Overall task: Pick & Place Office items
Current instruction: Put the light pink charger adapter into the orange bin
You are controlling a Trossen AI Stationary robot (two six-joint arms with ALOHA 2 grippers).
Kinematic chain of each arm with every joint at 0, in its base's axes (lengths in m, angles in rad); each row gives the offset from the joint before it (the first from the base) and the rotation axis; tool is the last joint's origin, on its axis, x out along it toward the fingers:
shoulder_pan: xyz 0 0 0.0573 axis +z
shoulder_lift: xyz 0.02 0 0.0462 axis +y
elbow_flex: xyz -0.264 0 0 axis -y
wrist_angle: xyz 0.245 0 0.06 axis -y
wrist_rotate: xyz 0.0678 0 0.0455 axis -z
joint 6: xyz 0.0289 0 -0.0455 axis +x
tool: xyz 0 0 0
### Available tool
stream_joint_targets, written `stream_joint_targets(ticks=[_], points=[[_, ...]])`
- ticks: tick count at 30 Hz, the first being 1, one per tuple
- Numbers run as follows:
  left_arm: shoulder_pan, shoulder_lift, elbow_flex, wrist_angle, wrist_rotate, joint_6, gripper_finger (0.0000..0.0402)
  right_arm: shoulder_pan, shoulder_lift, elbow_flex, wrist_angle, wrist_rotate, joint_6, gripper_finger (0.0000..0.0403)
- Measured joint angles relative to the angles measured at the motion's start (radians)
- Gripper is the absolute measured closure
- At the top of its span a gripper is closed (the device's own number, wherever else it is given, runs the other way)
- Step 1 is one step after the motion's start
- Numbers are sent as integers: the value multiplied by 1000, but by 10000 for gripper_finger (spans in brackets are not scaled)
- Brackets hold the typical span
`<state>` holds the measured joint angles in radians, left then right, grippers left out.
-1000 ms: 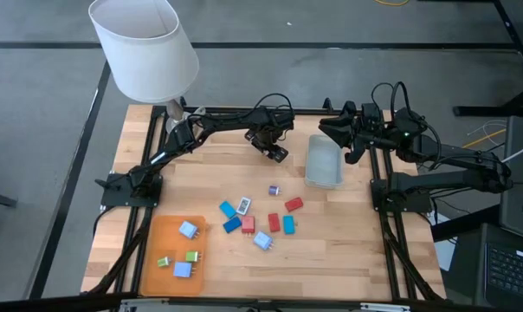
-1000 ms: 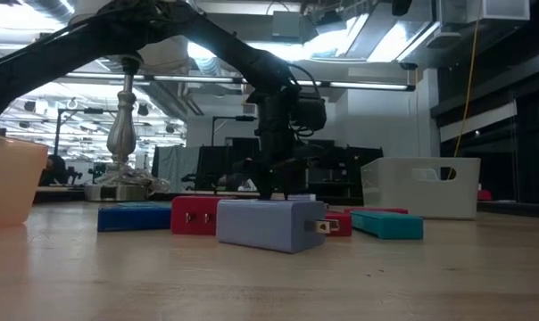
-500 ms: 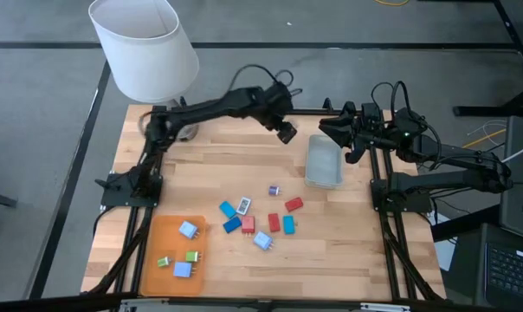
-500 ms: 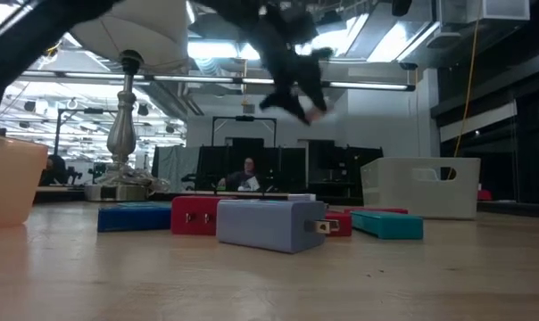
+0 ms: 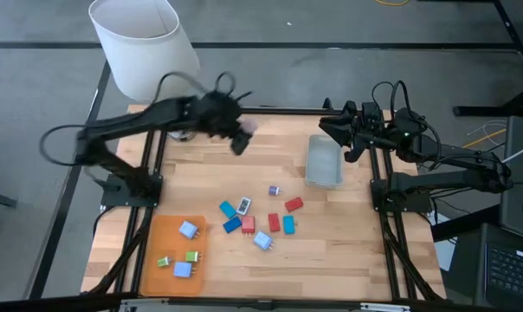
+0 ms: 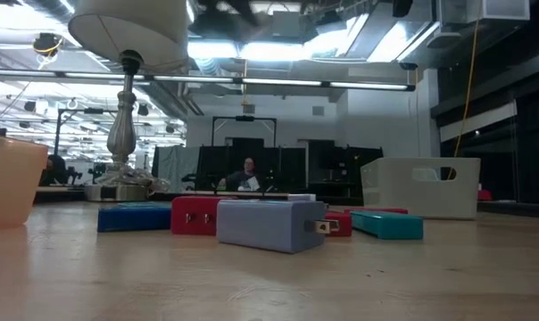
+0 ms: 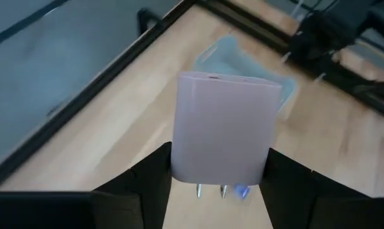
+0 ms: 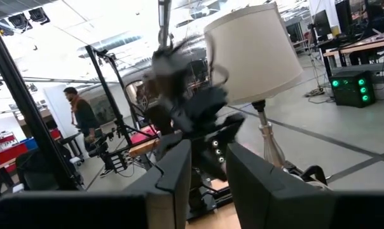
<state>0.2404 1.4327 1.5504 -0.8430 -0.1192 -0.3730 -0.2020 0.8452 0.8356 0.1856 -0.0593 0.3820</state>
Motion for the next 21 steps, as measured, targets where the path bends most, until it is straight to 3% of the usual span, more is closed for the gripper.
stream_joint_targets(ticks=[5, 10, 15, 21], points=[[-138, -285, -346, 115, -117, -184, 206, 0, 0, 0, -3, 2, 9, 302], [-337, -509, -589, 122, -215, -416, 206, 0, 0, 0, -36, 46, 31, 302], [-563, -645, -747, 81, -185, -621, 206, 0, 0, 0, -46, 75, 68, 302], [-851, -667, -836, 77, -102, -804, 206, 0, 0, 0, -48, 79, 86, 302]])
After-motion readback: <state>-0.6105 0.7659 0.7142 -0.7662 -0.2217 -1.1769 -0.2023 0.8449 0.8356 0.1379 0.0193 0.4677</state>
